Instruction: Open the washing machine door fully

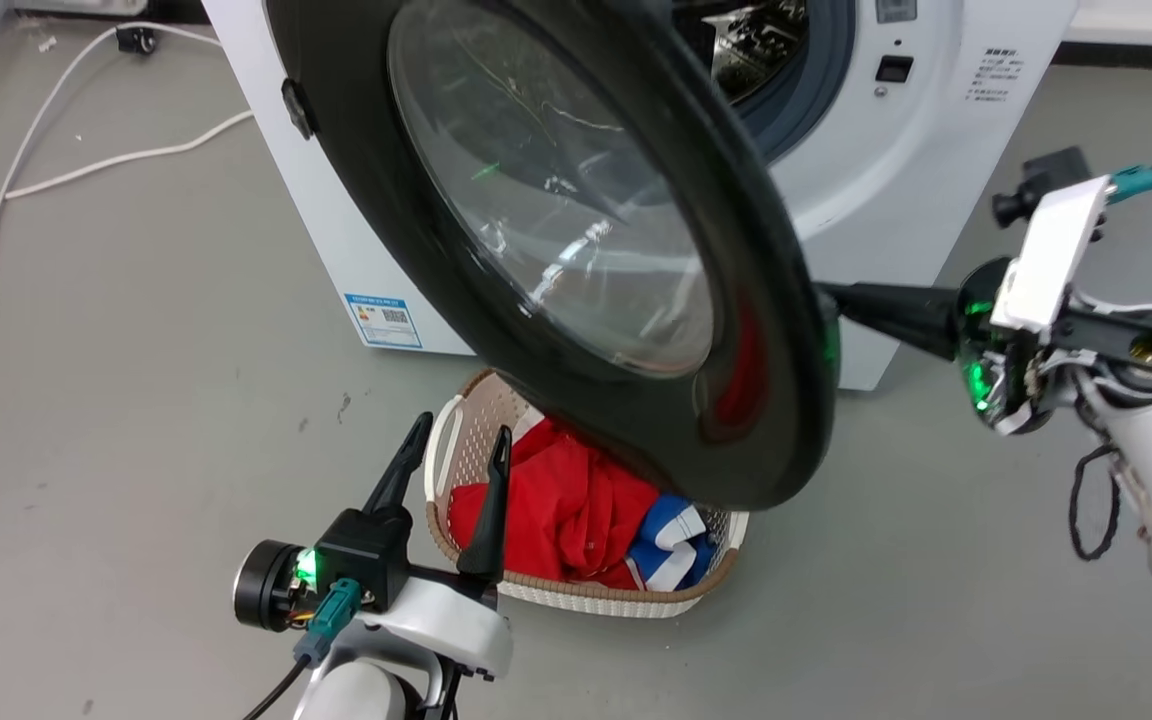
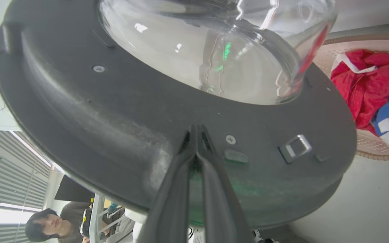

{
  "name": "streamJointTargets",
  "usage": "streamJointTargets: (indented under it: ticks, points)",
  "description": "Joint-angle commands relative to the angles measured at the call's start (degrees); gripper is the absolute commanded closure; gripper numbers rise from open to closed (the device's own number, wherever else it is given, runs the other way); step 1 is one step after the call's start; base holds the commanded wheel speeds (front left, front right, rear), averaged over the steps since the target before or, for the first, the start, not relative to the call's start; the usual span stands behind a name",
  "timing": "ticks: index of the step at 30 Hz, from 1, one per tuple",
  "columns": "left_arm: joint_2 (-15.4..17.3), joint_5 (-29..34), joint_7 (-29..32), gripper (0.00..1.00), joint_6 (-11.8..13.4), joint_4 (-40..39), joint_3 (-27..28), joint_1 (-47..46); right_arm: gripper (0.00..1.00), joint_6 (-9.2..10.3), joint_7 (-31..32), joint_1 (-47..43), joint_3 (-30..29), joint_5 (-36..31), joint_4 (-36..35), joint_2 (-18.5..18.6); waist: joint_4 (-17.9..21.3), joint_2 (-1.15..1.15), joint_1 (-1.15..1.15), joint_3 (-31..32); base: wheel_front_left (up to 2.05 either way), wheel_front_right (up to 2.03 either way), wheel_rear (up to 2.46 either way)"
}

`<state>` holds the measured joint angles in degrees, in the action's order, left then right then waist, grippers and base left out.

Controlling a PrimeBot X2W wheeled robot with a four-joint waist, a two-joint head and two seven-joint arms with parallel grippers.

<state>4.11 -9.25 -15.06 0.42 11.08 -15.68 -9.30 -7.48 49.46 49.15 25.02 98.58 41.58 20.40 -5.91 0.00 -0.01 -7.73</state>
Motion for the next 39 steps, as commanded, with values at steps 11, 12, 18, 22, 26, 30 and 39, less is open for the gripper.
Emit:
streamJointTargets:
  ticks: [11,12,18,22,26,30,39]
  points:
    - [0.2,-0.3,-0.2,0.0,-0.4,0.5,0.1,1.8,1.0,-0.03,-0.4,-7.1,4.8,3.0,-7.8,-3.1,-0.4,0.0,0.01,2.1,0.0,0.0,0.0]
    - [0.2,-0.3,-0.2,0.0,-0.3,0.5,0.1,1.8,1.0,-0.03,-0.6,-7.7,5.2,3.2,-8.5,-3.2,-0.3,0.0,0.01,2.3,0.0,0.0,0.0]
    - [0.4,-0.5,-0.2,0.0,-0.4,0.7,0.1,2.4,1.0,-0.03,-3.4,-10.7,7.3,5.1,-11.9,-3.9,0.2,0.0,0.01,3.1,0.0,0.0,0.0]
    - [0.5,-0.5,-0.2,0.0,-0.6,0.9,0.1,2.8,1.0,-0.03,-7.7,-12.7,6.9,6.5,-13.6,-3.2,0.4,0.0,0.01,4.0,0.0,0.0,0.0]
    - [0.6,-0.8,-0.2,0.0,-0.4,1.1,0.1,3.4,1.0,-0.03,-12.7,-15.4,5.2,9.0,-15.4,-2.2,1.1,0.0,0.01,4.9,0.0,0.0,0.0]
    - [0.8,-1.1,-0.2,0.0,-0.4,1.2,0.3,3.9,1.0,-0.03,-18.6,-19.5,2.7,11.3,-18.2,-0.7,1.8,0.0,0.01,5.6,0.0,0.0,0.0]
    - [1.4,-1.6,-0.2,0.0,-0.3,1.6,0.3,4.8,1.0,-0.03,-34.9,-34.1,-3.6,11.7,-27.7,4.8,3.2,0.0,0.01,7.1,0.0,0.0,0.0]
